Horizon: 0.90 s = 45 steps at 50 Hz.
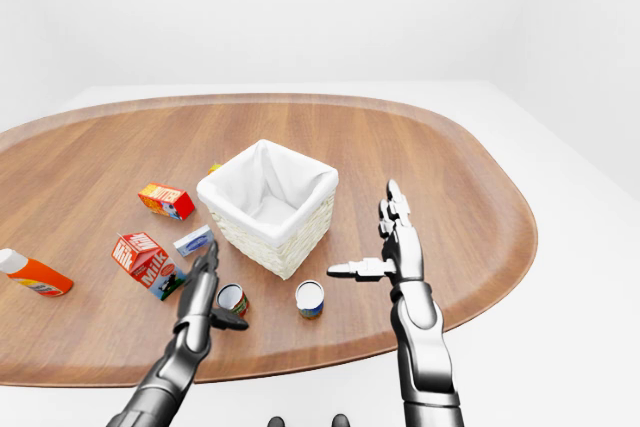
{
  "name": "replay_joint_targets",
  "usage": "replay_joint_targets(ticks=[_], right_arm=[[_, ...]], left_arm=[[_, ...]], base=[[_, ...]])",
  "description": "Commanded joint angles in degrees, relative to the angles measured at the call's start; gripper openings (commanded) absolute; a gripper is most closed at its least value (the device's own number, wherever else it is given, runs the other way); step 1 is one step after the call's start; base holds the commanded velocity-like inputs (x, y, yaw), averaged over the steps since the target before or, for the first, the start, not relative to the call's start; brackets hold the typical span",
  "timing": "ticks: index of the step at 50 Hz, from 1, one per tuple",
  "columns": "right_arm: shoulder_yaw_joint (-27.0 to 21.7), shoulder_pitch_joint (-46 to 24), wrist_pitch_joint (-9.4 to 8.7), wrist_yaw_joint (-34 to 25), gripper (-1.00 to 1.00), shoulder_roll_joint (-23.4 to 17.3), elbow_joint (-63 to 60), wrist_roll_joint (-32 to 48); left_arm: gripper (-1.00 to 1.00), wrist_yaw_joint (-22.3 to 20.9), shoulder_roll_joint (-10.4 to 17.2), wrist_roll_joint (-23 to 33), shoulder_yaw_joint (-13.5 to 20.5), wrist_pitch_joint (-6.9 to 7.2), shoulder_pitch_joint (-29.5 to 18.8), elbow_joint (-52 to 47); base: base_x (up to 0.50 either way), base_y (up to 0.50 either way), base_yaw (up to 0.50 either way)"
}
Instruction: Pick up the tomato sauce, and put it in the basket.
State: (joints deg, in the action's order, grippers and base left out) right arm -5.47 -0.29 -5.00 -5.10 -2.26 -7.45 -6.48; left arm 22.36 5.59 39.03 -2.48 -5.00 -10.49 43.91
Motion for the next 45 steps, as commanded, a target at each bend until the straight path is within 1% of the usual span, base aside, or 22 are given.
replay_joint_targets(ticks=[1,25,45], right_arm=[[0.1,0.1,0.00,0.0,1.00,0.0,-0.1,0.0],[0.1,0.0,0.00,0.0,1.00,0.0,0.6,0.0],[0.1,0.0,0.00,0.0,1.00,0.0,0.3,0.0]], left_arm=[[1.00,0.1,-0.1,0.1,-0.1,0.00,-0.1,0.3],[1.00,1.9,-0.2,1.0,-0.7,0.00,-1.0,3.7],[1.00,2.3,-0.2,1.0,-0.7,0.00,-1.7,5.2]], base=[[0.00,0.00,0.00],[0.00,0.00,0.00],[0.00,0.00,0.00]])
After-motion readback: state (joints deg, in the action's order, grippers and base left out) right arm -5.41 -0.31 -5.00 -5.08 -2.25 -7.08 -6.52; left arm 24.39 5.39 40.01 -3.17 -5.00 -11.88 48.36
